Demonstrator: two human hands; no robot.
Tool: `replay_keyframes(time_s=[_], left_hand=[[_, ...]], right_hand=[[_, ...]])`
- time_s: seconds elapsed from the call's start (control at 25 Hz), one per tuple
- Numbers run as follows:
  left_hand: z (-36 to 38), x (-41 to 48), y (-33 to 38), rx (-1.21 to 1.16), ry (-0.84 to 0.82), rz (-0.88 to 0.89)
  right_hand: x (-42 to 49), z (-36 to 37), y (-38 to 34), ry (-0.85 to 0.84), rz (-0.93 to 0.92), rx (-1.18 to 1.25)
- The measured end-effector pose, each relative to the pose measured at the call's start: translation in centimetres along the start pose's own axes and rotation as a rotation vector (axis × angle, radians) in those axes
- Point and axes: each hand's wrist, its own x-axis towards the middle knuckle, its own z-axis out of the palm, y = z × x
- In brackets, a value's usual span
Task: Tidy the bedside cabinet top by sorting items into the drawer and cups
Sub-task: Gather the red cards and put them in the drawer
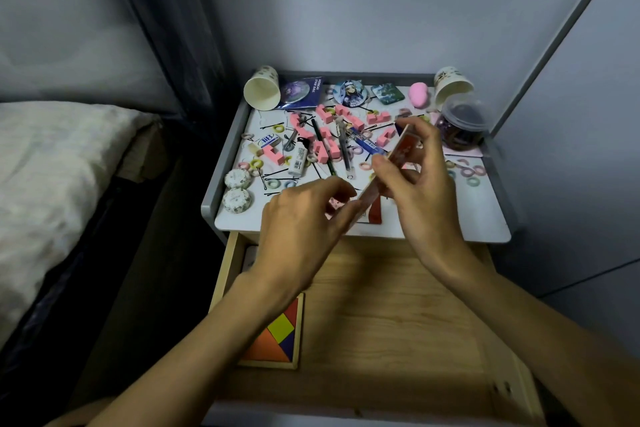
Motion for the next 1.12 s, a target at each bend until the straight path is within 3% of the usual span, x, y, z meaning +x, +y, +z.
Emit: replay_keyframes(time_s=[0.24, 0.4, 0.52, 0.64, 0.72, 0.96, 1.12], left_hand=[[0.0, -0.4, 0.3, 0.035, 0.022, 0.118], [0.0, -0.5, -0.2, 0.034, 0.009, 0.097], [-0.3, -0.5, -0.2, -0.138, -0.041, -0.038], [-1.5, -0.4, -0.1, -0.547, -0.175, -0.357], [-2.2, -0.6, -0.6, -0.701, -0.231, -0.489], [-2.7, -3.2, -1.8, -0.819, -0.369, -0.645], [-4.1, -4.2, -2.8, -0.812, -0.586, -0.633]], right_hand=[[-0.5, 0.5, 0.6, -0.014, 0.008, -0.074], [-0.8, 0.8, 0.4, -0.065, 0.029, -0.143], [-0.5, 0.1, 0.2, -0.123, 0.168, -0.088], [-0.6, -1.3, 0.6, -0.237, 0.380, -0.041], [-1.2, -1.9, 1.3, -0.291, 0.453, -0.051], [-3.5, -2.3, 1.1, -0.405, 0.532, -0.043], [-5.5, -1.6, 1.5, -0.431, 0.594, -0.059]])
